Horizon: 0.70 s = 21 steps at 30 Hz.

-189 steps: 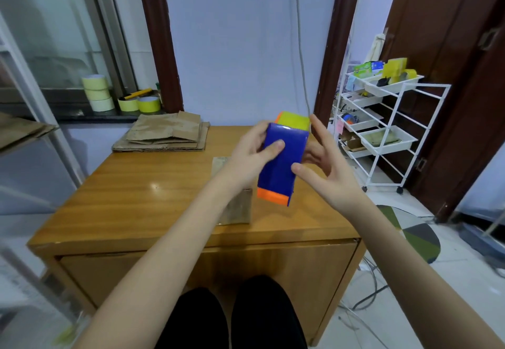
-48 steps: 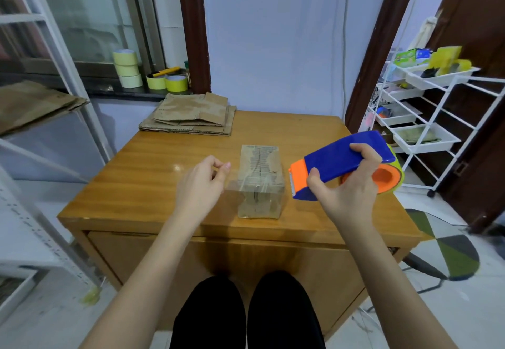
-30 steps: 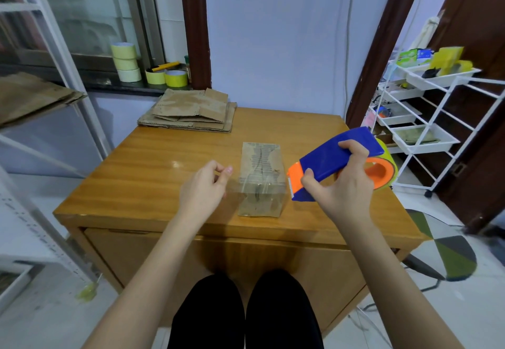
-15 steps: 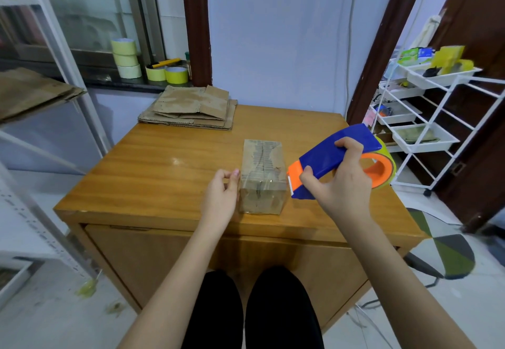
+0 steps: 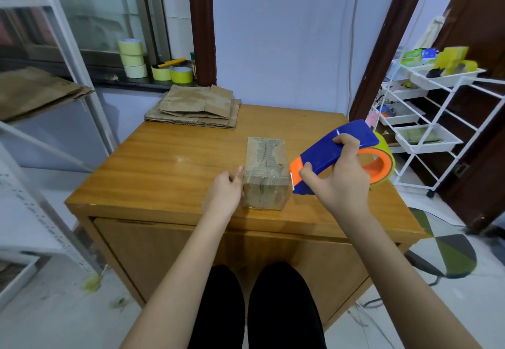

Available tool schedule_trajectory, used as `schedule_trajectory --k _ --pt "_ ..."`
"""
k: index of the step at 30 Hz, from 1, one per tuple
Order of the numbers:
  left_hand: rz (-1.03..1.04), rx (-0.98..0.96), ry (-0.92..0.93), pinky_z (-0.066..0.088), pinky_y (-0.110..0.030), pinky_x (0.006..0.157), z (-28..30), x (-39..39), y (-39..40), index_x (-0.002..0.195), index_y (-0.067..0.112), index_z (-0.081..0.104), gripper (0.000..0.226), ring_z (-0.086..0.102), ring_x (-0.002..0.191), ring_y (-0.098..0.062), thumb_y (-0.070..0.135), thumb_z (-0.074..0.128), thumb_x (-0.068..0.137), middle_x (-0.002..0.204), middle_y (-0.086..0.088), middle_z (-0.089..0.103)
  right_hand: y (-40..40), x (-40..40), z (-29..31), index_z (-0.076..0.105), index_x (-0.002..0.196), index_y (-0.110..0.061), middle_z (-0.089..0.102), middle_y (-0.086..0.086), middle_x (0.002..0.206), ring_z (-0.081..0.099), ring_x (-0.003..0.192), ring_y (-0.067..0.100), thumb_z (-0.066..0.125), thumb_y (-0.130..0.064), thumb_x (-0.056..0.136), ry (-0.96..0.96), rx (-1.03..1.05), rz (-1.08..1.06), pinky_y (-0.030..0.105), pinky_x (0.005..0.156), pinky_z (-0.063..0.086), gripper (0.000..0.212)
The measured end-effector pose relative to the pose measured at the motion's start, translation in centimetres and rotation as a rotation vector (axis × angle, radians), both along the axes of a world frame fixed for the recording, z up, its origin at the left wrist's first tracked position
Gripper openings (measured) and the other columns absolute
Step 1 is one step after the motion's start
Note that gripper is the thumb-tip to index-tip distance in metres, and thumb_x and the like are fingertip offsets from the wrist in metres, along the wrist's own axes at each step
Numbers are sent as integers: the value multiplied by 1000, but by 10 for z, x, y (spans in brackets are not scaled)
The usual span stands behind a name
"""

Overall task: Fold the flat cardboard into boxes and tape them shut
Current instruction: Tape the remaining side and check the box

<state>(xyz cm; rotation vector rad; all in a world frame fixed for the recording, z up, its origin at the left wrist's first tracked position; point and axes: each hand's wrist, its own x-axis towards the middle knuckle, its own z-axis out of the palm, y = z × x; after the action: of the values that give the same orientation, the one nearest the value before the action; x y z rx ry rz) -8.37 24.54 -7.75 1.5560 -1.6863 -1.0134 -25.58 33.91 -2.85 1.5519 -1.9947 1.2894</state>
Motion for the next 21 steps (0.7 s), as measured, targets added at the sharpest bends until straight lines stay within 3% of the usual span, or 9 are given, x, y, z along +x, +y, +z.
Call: schedule_trajectory --k 3,7,9,12,14,19,21 --pt "21 15 3 52 -40 74 3 1 -1 79 20 54 39 57 67 -20 50 38 98 73 0 63 0 2 1 43 117 -5 56 5 79 56 68 26 74 -25 75 9 -6 3 34 54 45 57" --pt "82 -12 -131 49 -34 67 10 6 3 79 24 55 28 62 71 -19 40 43 99 77 3 67 0 2 1 41 118 -5 56 4 82 57 70 25 73 -26 76 4 1 5 32 54 44 57" --pt "46 53 -12 48 -28 59 12 6 7 85 18 57 25 58 63 -14 34 44 100 75 4 65 0 2 1 41 119 -5 56 5 83 57 71 26 73 -27 76 -10 2 10 36 55 48 57" --pt "50 284 352 32 -17 37 15 5 13 99 11 55 21 45 50 -8 30 47 100 69 2 57 1 2 2 40 120 -6 57 5 84 58 73 25 73 -28 77 -20 8 11 39 57 50 58" --pt "80 368 442 28 -15 35 16 6 16 103 10 57 25 42 49 -7 33 49 98 69 2 56 1 2 2 40 120 -7 56 4 85 58 73 24 72 -28 78 -16 9 11 35 57 48 57" --pt "27 347 335 28 -14 33 18 5 19 132 4 47 47 44 48 -6 37 46 99 74 0 59 0 1 0 42 119 -6 57 4 80 56 69 24 72 -26 77 -29 11 -7 31 54 41 56" --pt "-13 350 277 29 -13 31 19 6 21 131 3 46 50 46 46 -7 41 43 99 74 -3 62 0 0 0 42 118 -6 58 5 78 56 68 26 73 -26 76 -44 7 -16 30 54 39 56"
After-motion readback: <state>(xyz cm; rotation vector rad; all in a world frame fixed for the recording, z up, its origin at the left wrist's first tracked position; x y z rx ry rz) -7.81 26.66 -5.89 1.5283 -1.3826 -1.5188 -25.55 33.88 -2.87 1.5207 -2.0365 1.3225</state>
